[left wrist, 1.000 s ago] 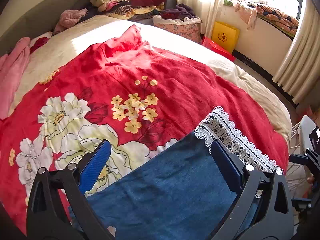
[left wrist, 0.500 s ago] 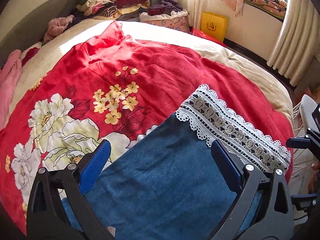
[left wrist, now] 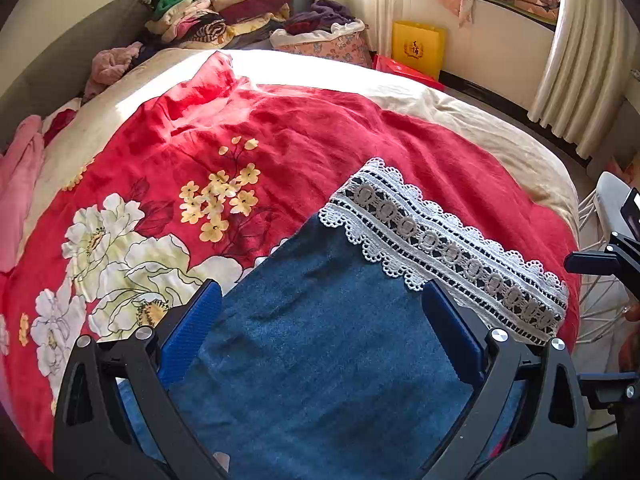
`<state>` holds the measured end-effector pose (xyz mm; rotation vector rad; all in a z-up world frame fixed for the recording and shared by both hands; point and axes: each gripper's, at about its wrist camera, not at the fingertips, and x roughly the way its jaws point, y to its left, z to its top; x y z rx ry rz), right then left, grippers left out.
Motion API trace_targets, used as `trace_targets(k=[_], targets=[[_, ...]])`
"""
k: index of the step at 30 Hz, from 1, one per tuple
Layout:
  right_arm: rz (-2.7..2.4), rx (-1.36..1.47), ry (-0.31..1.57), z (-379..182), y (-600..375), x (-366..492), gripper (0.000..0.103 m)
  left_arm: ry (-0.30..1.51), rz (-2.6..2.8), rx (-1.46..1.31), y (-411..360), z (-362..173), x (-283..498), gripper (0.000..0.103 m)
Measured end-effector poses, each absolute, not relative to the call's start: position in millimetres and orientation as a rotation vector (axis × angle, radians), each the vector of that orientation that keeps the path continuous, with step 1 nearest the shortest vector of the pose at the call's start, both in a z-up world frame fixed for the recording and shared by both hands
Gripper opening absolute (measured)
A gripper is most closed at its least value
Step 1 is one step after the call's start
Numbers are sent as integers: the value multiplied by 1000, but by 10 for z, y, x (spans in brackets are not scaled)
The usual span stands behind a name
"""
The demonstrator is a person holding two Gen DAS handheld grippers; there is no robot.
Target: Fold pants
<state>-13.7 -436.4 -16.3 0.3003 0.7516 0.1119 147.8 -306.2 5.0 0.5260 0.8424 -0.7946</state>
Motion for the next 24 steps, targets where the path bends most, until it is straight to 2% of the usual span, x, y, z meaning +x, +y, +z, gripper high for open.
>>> trace_targets(k=[18,20,21,22,24], targets=[[142,392,773,-352,-4526,18,97,950,-791,447,-3314,-191,1928,94],[157,390,809,-451,-4492,86,83,988,-791,448,-3354,-293,1974,93],[162,386,820,-491,-4468,109,71,1010,-811,445,-3370,-356,1972,90],[170,382,832,-532,-4442,128,60,1023,-834,435,-3379,-395,1961,81],[168,369,834,-567,-4412,148,53,1020,-852,424,-3381,-415,1941,72]])
